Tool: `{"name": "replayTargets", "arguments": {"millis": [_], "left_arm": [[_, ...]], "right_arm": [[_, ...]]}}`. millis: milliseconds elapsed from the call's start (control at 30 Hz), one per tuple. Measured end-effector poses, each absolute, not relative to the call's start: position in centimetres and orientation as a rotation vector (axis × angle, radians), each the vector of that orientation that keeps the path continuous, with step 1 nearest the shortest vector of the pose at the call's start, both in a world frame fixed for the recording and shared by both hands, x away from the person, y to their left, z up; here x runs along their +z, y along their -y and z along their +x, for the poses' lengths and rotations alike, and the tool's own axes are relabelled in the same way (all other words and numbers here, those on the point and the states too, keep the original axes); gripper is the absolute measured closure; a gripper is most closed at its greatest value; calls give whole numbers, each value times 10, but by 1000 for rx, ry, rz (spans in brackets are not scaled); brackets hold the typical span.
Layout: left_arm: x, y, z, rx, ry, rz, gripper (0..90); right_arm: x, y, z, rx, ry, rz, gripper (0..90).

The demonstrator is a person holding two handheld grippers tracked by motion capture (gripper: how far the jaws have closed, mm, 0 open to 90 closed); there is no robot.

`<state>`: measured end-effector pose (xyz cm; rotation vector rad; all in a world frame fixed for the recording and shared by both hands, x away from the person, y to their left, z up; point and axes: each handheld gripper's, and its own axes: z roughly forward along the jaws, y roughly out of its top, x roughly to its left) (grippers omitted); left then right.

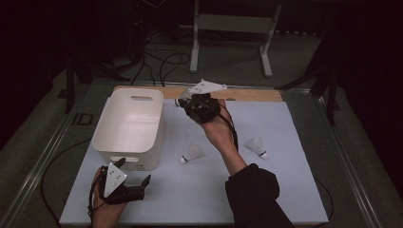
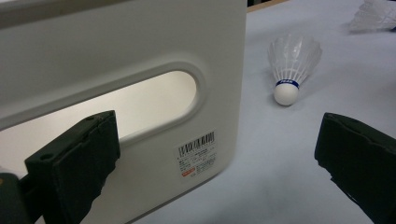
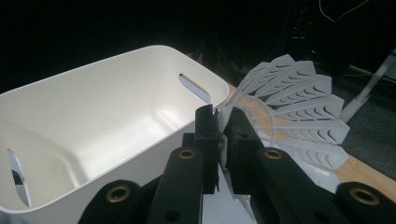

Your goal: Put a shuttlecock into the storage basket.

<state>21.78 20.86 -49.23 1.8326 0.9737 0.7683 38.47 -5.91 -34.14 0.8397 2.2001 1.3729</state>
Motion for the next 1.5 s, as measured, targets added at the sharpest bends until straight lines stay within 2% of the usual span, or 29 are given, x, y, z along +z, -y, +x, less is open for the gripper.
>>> {"name": "replayTargets", "arguments": {"millis": [1500], "left_arm": [[-492,-209,218,771,-973,1829,6]], "right_arm": [[-343,31,379,1416,-2246,792,846]]}}
